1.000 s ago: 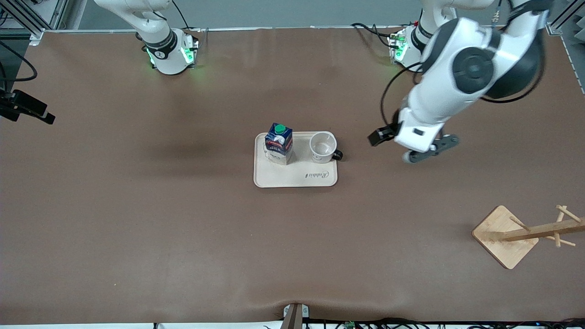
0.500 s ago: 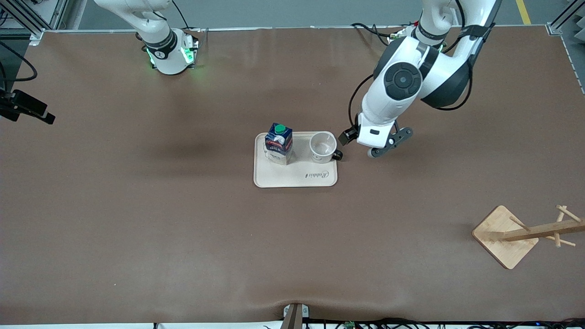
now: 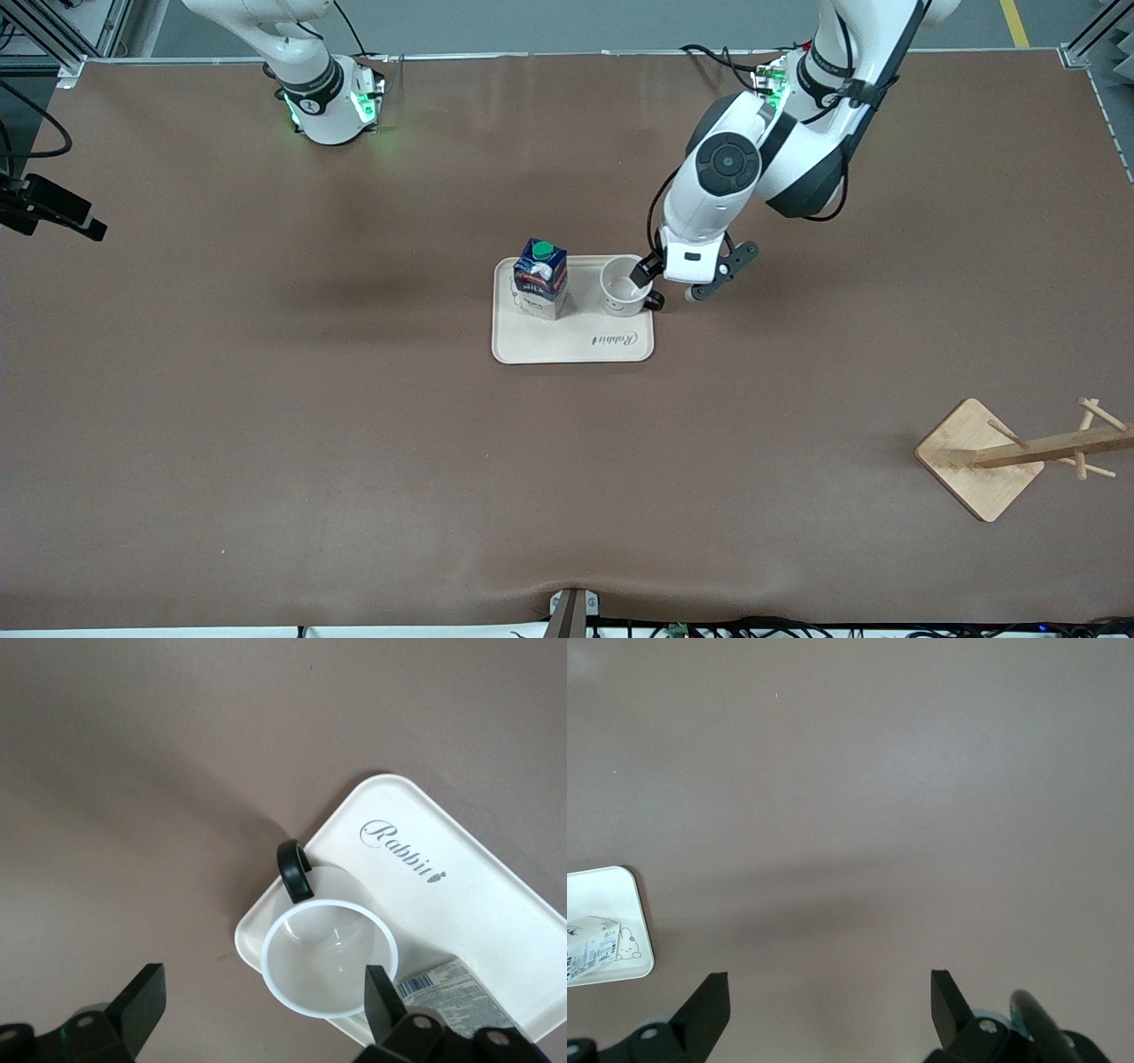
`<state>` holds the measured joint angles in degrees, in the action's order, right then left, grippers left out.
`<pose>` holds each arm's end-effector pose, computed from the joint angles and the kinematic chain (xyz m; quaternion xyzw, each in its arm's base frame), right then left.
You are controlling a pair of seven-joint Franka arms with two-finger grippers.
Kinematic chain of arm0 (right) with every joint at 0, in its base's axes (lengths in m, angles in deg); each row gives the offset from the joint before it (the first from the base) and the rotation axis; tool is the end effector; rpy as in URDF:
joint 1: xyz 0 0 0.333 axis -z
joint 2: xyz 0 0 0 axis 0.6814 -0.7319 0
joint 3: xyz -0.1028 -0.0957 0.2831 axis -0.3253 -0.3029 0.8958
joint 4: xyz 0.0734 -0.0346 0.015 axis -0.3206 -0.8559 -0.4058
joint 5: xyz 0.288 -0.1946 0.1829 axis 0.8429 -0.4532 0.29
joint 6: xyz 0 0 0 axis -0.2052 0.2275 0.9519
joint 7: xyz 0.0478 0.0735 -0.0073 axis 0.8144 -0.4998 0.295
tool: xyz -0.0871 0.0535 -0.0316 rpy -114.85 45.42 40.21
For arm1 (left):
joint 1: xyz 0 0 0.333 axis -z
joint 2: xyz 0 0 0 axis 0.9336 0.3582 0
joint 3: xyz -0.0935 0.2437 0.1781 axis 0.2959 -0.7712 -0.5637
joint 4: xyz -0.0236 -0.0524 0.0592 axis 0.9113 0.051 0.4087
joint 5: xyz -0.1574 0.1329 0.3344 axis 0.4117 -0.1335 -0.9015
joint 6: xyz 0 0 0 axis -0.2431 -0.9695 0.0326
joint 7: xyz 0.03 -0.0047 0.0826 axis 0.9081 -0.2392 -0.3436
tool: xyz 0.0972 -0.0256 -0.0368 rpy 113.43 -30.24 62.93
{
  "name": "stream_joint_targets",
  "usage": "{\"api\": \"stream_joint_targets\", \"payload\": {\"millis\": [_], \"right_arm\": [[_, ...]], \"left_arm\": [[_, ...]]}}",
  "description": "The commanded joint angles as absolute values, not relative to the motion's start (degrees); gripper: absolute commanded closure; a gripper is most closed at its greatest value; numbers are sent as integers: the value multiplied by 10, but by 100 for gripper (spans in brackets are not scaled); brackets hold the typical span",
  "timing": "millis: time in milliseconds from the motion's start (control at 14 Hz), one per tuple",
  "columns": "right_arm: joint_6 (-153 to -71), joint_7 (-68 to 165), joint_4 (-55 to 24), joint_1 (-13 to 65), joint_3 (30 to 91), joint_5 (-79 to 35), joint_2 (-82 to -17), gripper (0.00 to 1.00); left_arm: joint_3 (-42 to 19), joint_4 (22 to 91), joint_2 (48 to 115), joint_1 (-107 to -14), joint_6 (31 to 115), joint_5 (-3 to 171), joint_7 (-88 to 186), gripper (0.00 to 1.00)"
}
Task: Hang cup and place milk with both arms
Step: 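Move the left gripper toward the white mug on the tray, then lower the left gripper into the mug rim and grasp it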
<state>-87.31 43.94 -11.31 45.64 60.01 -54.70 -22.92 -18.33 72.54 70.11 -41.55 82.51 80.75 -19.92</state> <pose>0.5308 -0.0740 0.6235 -0.9968 0.0690 -0.0002 0.0406 0.4590 -0.3686 0.3274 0.9360 0.3455 -0.0664 0.0139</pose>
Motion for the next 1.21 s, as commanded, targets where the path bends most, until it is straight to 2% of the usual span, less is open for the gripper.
{"api": "stream_joint_targets", "payload": {"millis": [0, 214, 571, 1143], "right_arm": [[-869, 436, -111, 465, 607, -551, -226, 0], [-868, 436, -111, 464, 607, -551, -226, 0], [-869, 441, -110, 462, 607, -551, -229, 0], [-857, 438, -84, 454, 610, -553, -249, 0]], "left_arm": [[-185, 732, 717, -397, 856, 798, -236, 6], [-185, 734, 727, -395, 859, 798, -240, 15], [-186, 751, 742, -379, 900, 798, -269, 18], [-186, 751, 776, -368, 932, 797, -304, 33]]}}
